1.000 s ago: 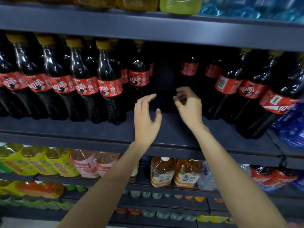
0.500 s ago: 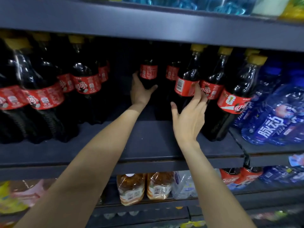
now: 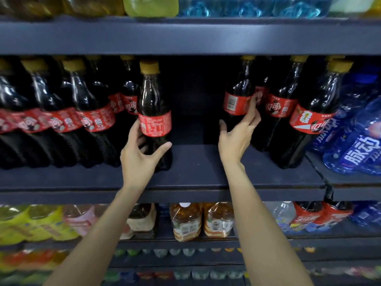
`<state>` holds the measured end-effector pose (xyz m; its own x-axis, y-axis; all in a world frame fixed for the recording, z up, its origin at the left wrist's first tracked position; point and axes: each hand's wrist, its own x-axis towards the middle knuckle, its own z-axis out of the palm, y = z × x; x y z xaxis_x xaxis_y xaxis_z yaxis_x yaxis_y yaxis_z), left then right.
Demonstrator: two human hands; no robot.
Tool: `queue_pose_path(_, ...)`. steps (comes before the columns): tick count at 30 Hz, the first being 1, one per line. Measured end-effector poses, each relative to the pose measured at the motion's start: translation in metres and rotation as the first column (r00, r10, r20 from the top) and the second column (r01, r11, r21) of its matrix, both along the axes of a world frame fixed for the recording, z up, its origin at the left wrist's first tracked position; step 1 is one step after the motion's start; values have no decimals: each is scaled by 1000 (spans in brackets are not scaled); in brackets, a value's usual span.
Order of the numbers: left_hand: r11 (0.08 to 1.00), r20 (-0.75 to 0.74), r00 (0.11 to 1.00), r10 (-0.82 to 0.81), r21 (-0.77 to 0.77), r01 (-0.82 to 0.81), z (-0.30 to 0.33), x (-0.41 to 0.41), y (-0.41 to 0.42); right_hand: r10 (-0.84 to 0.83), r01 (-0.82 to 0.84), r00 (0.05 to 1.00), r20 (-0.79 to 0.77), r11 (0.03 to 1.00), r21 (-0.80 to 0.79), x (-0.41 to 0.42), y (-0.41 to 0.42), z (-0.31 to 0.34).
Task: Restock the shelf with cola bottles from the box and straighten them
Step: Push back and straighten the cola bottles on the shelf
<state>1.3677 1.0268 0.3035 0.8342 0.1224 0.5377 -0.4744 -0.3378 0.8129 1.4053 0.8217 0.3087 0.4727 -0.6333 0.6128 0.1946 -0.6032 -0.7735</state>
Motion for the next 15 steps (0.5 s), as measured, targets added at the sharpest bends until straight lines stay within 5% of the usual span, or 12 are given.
queue_pose_path(3, 989, 19, 990, 138, -52, -136, -2, -6, 7, 373, -375, 927, 36, 922, 97, 5, 10, 1)
queue_pose_path(6, 966, 49, 965, 257, -58, -254, -3, -5, 8, 535, -528, 845, 9, 831, 172, 20, 26, 4)
queue_pose_path(15, 872, 28, 873, 487, 38, -487, -4, 12, 1, 204, -218, 937, -282, 976, -20, 92, 63, 22)
